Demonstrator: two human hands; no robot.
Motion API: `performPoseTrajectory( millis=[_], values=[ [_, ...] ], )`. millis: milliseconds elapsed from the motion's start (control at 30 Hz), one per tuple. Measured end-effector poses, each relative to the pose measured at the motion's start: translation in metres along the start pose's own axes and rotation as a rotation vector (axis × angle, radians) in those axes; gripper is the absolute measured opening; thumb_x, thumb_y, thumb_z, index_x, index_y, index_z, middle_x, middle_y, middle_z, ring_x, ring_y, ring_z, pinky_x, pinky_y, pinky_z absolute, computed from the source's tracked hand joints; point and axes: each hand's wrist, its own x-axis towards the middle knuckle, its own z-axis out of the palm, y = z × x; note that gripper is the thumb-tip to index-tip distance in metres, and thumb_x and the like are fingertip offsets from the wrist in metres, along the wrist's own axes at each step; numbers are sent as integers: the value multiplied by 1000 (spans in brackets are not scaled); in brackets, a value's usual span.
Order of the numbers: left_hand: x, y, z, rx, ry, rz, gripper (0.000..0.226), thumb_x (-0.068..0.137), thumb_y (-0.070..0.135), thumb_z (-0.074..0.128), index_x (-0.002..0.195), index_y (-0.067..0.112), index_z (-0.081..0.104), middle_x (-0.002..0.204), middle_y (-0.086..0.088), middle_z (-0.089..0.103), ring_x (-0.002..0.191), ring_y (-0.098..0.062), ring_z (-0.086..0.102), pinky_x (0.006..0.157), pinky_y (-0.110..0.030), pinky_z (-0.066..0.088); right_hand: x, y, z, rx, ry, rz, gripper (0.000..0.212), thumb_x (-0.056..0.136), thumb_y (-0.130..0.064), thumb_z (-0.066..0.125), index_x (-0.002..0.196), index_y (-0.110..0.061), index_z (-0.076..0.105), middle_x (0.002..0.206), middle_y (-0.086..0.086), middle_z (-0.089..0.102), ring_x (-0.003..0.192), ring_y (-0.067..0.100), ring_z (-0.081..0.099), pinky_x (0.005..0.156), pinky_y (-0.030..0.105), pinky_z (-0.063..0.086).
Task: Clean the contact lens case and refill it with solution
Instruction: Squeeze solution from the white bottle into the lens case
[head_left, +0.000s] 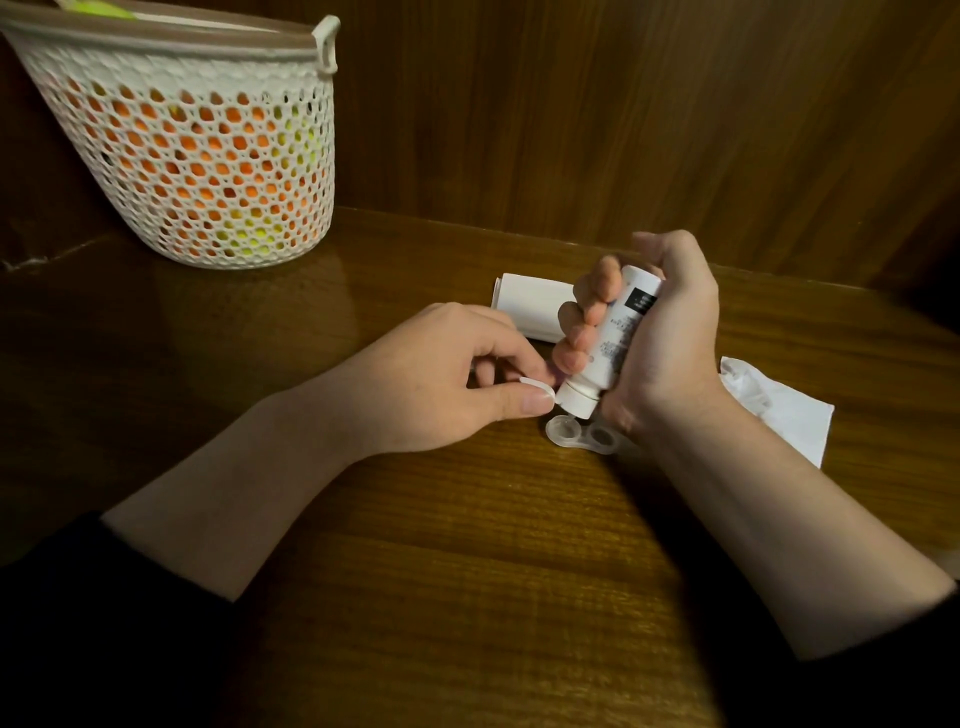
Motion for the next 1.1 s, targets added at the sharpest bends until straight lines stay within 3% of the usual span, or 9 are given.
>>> performPoseTrajectory(
  millis=[267, 433, 600, 1100],
  values=[
    [-1, 1, 1, 6, 32, -3, 19, 92, 36, 79, 110, 33, 82, 95, 16, 68, 82, -2, 61, 68, -10, 46, 1, 0, -1, 67, 19, 34, 48, 99, -43, 49, 59, -15, 52, 52, 1, 50, 41, 16, 45, 43, 22, 39],
    [0, 9, 13, -3, 111, 17, 25, 95, 41, 72, 118, 35, 80, 96, 16, 65, 82, -8, 59, 68, -20, 50, 1, -14, -6, 84, 23, -23, 47, 98, -44, 50, 62, -15, 54, 54, 1, 50, 43, 14, 46, 42, 20, 40],
    [0, 14, 27, -16, 141, -6, 30, 95, 45, 72, 123, 36, 78, 92, 18, 63, 82, -3, 59, 66, -14, 48, -6, -21, -13, 49, 68, -35, 43, 96, -41, 50, 62, -15, 51, 53, 0, 47, 43, 15, 44, 42, 20, 38],
    [-1, 15, 28, -22, 117, -38, 28, 92, 45, 73, 118, 38, 80, 96, 16, 68, 83, -7, 60, 69, -18, 47, -6, -18, -14, 10, 83, 15, 43, 94, -38, 48, 57, -16, 48, 54, -1, 44, 43, 15, 41, 45, 20, 36]
  ],
)
